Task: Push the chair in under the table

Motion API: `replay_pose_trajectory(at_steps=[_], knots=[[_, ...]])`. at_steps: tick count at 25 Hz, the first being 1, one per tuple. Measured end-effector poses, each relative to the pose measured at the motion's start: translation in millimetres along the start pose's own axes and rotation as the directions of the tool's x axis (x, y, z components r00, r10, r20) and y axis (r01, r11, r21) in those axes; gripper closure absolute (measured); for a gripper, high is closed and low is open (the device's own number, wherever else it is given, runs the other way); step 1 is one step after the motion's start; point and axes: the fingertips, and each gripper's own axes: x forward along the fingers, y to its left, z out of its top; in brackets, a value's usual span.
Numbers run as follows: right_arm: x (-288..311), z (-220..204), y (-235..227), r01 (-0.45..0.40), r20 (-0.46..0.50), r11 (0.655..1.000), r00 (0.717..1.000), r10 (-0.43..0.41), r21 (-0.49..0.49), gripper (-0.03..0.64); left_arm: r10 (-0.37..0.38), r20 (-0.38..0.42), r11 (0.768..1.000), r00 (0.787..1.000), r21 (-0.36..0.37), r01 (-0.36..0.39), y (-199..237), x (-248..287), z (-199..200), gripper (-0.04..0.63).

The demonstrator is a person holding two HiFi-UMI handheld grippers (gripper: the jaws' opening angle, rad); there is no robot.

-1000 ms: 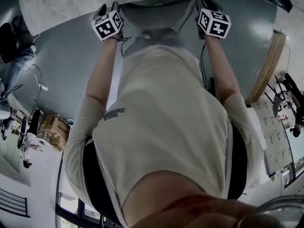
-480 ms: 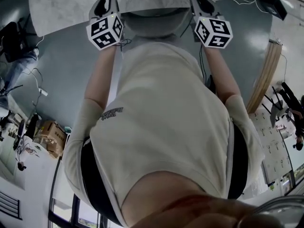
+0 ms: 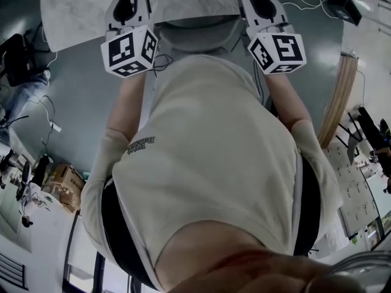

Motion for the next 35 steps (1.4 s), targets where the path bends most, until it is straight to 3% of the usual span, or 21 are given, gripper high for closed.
replay_pose_trajectory(at_steps=[5, 11, 24, 35], knots=[[-12, 41, 25, -0.010, 0.102, 1.000, 0.995, 0.009, 0.007, 0.583, -0.037, 0.125, 0.996, 0.991, 0.090, 0.026, -6, -23, 49, 0.542], [-19, 73, 46, -0.020, 0.149, 1.000, 0.989, 0.017, 0.018, 0.592, -0.035, 0.229, 0.997, 0.973, 0.080, 0.017, -1, -41, 81, 0.572], [-29, 98, 64, -0.022, 0.216, 0.998, 0.976, 0.034, -0.057, 0.600, -0.061, 0.289, 0.996, 0.955, 0.087, 0.037, -5, -58, 95, 0.574], [-30, 104, 80, -0.024, 0.242, 0.993, 0.969, 0.050, -0.111, 0.607, -0.088, 0.287, 0.994, 0.954, 0.090, 0.065, -4, -64, 99, 0.574]])
